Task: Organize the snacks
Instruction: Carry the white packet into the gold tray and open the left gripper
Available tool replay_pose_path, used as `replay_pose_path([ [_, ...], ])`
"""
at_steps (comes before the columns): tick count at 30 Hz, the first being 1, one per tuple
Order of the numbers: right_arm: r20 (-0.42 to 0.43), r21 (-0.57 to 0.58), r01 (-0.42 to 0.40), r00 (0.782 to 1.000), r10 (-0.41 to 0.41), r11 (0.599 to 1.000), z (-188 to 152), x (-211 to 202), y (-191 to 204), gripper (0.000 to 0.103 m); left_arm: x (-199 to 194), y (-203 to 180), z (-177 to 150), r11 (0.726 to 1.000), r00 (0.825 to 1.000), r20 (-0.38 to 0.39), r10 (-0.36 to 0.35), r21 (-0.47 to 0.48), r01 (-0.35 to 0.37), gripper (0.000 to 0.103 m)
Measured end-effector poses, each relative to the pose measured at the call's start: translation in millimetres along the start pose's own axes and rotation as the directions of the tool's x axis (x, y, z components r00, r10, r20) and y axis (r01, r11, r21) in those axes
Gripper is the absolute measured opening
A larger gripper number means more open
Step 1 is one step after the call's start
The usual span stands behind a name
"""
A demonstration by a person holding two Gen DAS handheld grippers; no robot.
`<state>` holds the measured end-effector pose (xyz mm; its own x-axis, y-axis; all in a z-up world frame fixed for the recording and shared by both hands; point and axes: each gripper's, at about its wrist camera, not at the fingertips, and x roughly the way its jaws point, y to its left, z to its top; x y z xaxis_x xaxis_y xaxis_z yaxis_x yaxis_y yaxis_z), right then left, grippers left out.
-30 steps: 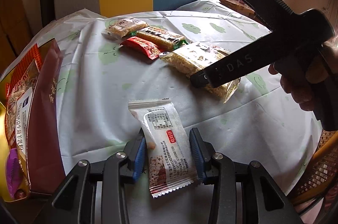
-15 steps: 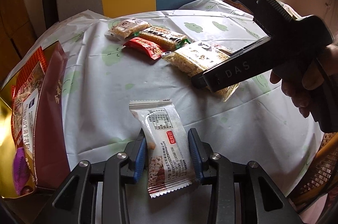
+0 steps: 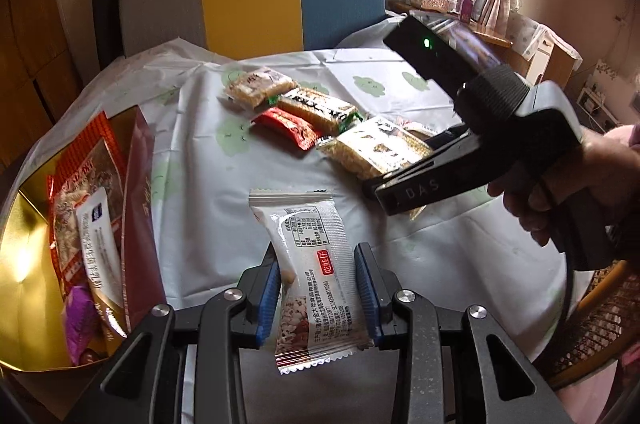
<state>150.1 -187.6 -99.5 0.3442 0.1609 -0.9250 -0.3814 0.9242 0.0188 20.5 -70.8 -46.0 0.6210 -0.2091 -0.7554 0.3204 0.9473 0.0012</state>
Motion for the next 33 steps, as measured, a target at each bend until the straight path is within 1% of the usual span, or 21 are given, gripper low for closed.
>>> replay_pose_path([
  [5,0.008,0.001,-0.004,1.000,0.004,1.000,-2,1,2,0.078,-21,14,7,0.999,0.999,0.032,-0.016,-0.047,0.018,0.036],
  [10,0.014,0.000,-0.005,1.000,0.005,1.000,-3,0,1,0.078,-46,49,9,0.989,0.998,0.063,-0.019,-0.148,0.028,0.036],
  [12,0.016,-0.002,-0.002,1.000,0.002,1.000,-5,-1,1,0.078,-55,71,9,0.979,0.997,0.075,0.007,-0.205,0.008,0.036],
  [14,0.016,-0.005,0.002,1.000,-0.002,1.000,-5,-2,2,0.078,-64,93,7,0.967,0.994,0.086,0.063,-0.253,-0.040,0.036],
  [16,0.016,-0.010,0.006,1.000,-0.006,1.000,-5,-2,3,0.078,-70,116,4,0.949,0.989,0.080,0.124,-0.299,-0.095,0.036],
  [17,0.017,-0.013,0.008,1.000,-0.008,1.000,-6,-2,4,0.078,-71,129,2,0.937,0.985,0.073,0.153,-0.328,-0.121,0.036],
  [18,0.018,-0.015,0.010,1.000,-0.010,1.000,-6,-3,5,0.078,-73,145,-1,0.919,0.982,0.065,0.180,-0.367,-0.145,0.036],
  [20,0.020,-0.019,0.014,1.000,-0.014,1.000,-6,-3,7,0.078,-73,173,-9,0.885,0.979,0.035,0.201,-0.436,-0.166,0.036],
  [21,0.020,-0.020,0.015,1.000,-0.015,1.000,-7,-3,7,0.078,-73,189,-14,0.858,0.976,0.017,0.217,-0.480,-0.182,0.036],
  [23,0.022,-0.018,0.016,1.000,-0.015,1.000,-7,-3,8,0.078,-73,215,-22,0.816,0.973,-0.013,0.230,-0.542,-0.201,0.036],
  [25,0.022,-0.019,0.018,1.000,-0.017,1.000,-7,-3,9,0.078,-73,235,-29,0.786,0.969,-0.027,0.247,-0.579,-0.217,0.036],
  [26,0.022,-0.019,0.019,1.000,-0.018,1.000,-7,-3,9,0.078,-70,239,-32,0.777,0.966,-0.035,0.255,-0.588,-0.226,0.036],
  [29,0.022,-0.019,0.018,1.000,-0.018,1.000,-7,-4,9,0.078,-62,248,-39,0.760,0.967,-0.050,0.250,-0.609,-0.228,0.036],
  [33,0.022,-0.020,0.020,1.000,-0.020,1.000,-7,-4,8,0.078,-41,243,-43,0.760,0.975,-0.088,0.206,-0.613,-0.216,0.038],
])
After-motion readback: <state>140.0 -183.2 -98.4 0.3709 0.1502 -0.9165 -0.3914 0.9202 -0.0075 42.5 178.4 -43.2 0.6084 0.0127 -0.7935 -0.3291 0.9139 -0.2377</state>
